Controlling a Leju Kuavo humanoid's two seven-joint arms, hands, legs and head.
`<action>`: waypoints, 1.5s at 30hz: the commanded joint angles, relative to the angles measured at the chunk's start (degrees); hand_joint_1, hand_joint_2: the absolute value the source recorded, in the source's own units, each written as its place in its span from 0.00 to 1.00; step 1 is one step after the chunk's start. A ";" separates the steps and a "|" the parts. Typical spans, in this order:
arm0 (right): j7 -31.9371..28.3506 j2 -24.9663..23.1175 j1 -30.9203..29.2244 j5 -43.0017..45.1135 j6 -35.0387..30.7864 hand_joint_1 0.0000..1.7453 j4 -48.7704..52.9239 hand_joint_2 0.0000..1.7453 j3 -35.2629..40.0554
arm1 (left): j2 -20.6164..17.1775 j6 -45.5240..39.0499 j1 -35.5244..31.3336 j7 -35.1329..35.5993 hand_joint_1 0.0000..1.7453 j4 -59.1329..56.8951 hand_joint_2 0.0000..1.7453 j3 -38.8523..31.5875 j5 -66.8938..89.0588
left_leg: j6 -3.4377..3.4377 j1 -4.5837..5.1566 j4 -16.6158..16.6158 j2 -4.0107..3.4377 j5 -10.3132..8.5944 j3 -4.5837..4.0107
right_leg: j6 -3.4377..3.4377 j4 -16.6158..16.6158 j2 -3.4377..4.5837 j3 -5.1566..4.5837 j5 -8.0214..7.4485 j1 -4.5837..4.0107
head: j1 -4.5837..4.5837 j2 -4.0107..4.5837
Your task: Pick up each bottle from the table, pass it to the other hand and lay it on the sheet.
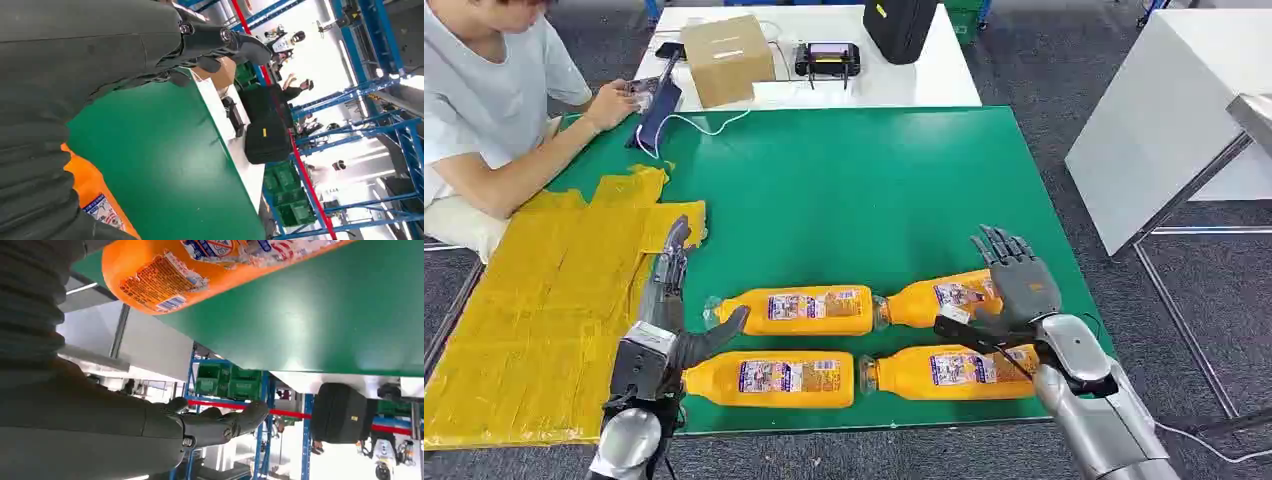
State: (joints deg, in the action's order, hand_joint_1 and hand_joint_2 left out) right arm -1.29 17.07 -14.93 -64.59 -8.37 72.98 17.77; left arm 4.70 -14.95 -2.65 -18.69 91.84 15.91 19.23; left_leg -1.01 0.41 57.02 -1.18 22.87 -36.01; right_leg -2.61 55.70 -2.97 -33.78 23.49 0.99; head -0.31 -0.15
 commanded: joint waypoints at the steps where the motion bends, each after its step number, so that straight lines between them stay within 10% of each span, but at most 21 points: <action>1: -0.83 -0.53 -9.74 -0.87 0.12 0.00 -15.50 1.00 2.20 | 0.36 1.05 -3.93 0.19 0.00 -6.87 1.00 1.33 -0.87 | 0.05 -0.04 -0.01 -0.05 0.04 0.18 | 0.07 -0.05 0.27 0.17 -0.01 -0.01 | 0.00 0.00; 16: -17.28 3.82 -21.22 11.49 14.86 0.00 -34.83 1.00 14.11 | 0.30 1.97 -9.85 -3.39 0.00 -15.01 1.00 5.64 -6.46 | 0.03 -0.05 0.02 0.11 0.06 0.32 | 0.04 -0.06 0.16 0.39 0.03 -0.01 | 0.00 0.00; 45: -14.24 -0.93 -22.71 10.51 13.43 0.00 -47.30 1.00 23.80 | 0.79 1.55 -12.78 -4.17 0.00 -19.23 1.00 9.09 -9.12 | 0.04 -0.19 -0.03 0.25 0.00 0.95 | 0.08 -0.22 0.05 1.07 -0.02 -0.12 | -0.02 0.00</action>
State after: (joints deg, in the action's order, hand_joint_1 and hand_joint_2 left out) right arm -15.74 17.46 -39.74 -53.88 4.66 30.60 38.21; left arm 5.81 -13.20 -13.14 -22.97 76.26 23.56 10.23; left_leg -1.09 0.38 57.05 -1.15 22.84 -35.19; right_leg -2.67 55.65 -3.03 -32.96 23.44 0.99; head -0.33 -0.15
